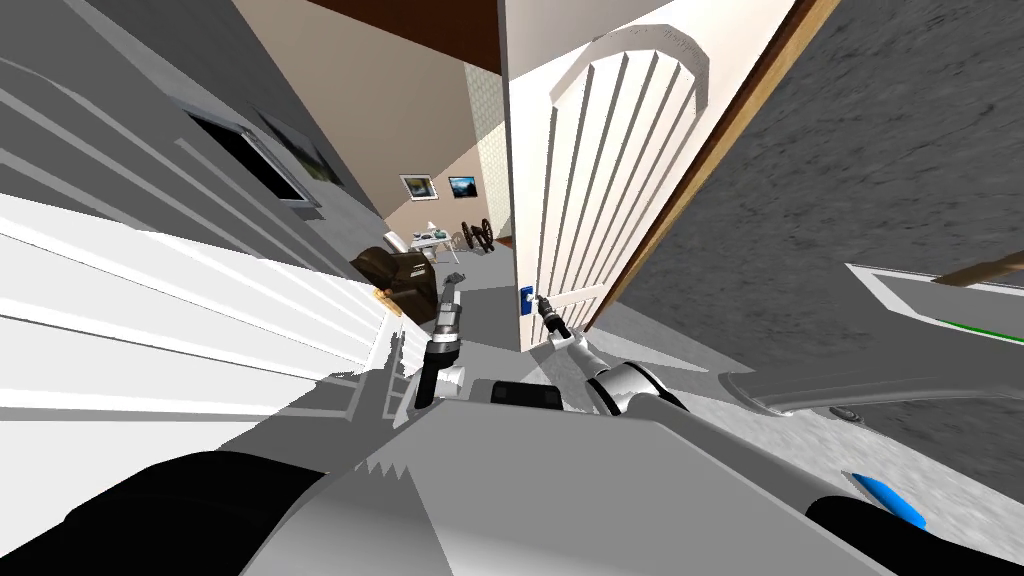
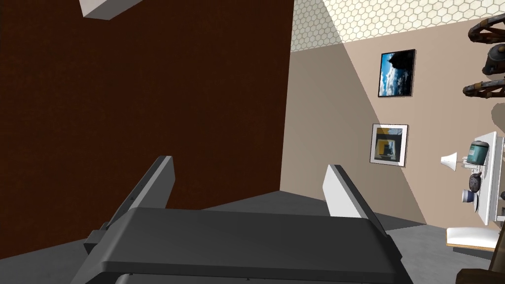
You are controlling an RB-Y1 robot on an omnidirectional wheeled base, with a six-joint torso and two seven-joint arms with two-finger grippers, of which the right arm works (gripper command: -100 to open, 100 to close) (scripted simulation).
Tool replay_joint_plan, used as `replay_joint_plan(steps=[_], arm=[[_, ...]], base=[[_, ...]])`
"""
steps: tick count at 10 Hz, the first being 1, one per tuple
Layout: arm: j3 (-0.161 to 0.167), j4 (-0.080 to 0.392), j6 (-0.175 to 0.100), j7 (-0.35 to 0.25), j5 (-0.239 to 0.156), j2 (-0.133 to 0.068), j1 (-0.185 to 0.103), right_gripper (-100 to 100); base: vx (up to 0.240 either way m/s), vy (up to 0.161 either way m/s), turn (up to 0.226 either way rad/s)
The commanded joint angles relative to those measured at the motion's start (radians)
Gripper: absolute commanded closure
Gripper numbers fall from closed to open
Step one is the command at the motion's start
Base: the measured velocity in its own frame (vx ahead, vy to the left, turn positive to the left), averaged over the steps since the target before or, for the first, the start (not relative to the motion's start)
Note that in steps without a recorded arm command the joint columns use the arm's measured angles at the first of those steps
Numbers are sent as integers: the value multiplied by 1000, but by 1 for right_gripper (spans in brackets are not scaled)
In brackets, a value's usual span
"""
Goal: Push the door open
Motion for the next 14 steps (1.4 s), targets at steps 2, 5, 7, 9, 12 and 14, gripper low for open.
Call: replay_joint_plan(steps=[2, 5, 7, 9, 12, 14], arm=[[6, -1, 2, -6, 0, 5, -2, -100], [13, -5, 6, -12, 1, 26, -4, -100], [8, 5, -2, -8, 0, 12, -5, -100], [5, 5, -4, -6, -1, 7, -5, -100], [-1, 6, -7, 0, -3, 8, -5, -100], [-5, 7, -9, 3, -4, 17, -5, -100]], base=[[-217, -61, -12], [-218, -24, -15], [-1, 13, 14], [173, 64, 17], [198, 99, 23], [189, 68, 21]])
